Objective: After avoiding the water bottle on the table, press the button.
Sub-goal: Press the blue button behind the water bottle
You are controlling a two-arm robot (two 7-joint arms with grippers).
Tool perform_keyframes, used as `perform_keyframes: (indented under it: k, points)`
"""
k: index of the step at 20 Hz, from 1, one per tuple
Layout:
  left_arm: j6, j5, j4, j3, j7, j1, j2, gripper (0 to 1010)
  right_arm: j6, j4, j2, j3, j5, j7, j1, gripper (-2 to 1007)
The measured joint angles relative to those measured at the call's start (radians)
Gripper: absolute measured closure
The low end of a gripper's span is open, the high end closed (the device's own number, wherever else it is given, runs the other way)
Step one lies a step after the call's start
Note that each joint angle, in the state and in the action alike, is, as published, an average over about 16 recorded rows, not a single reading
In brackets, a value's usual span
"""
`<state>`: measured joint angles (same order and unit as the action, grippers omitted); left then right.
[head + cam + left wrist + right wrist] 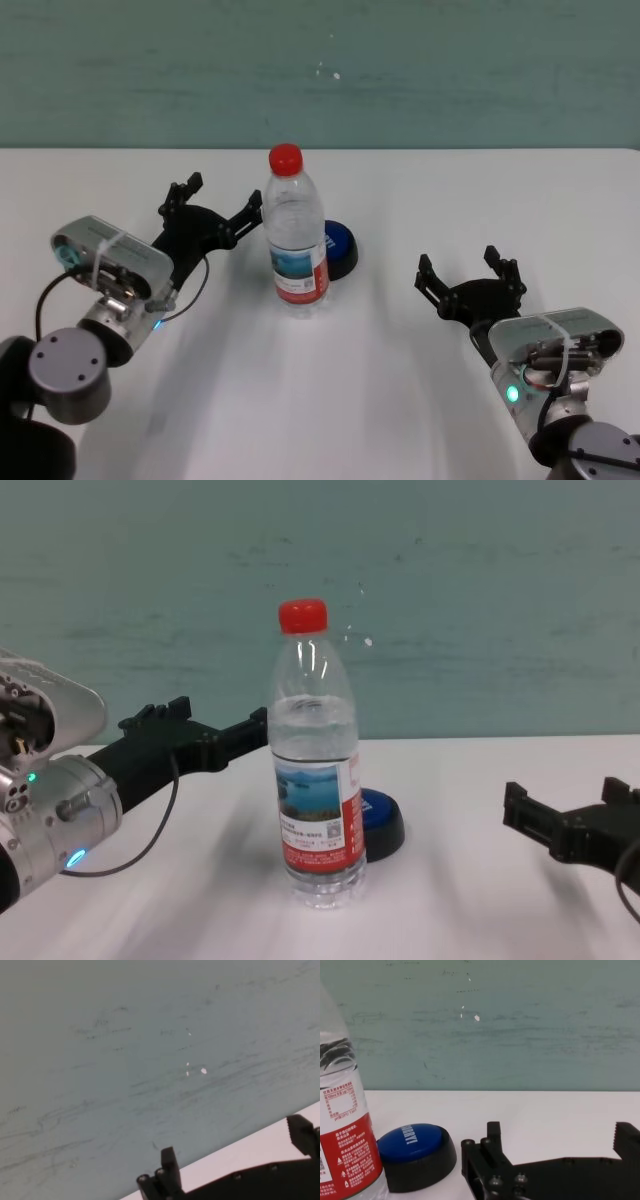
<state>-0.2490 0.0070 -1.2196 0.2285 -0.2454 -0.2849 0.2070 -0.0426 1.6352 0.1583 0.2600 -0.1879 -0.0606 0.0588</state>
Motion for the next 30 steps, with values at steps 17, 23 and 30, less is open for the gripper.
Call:
perform_keyframes:
  k: [17,23,30]
  points:
    - [0.045,-0.044,-0.005,-0.051,0.001,0.012,0.011,0,0.000,0.000,0.000,0.000,0.000,0.000,0.000,1]
    - [0.066,-0.078,-0.043,-0.079,-0.008,0.043,0.026,0,0.000,0.000,0.000,0.000,0.000,0.000,0.000,1]
    - [0.092,-0.122,-0.098,-0.110,-0.023,0.089,0.046,0,0.000,0.000,0.000,0.000,0.000,0.000,0.000,1]
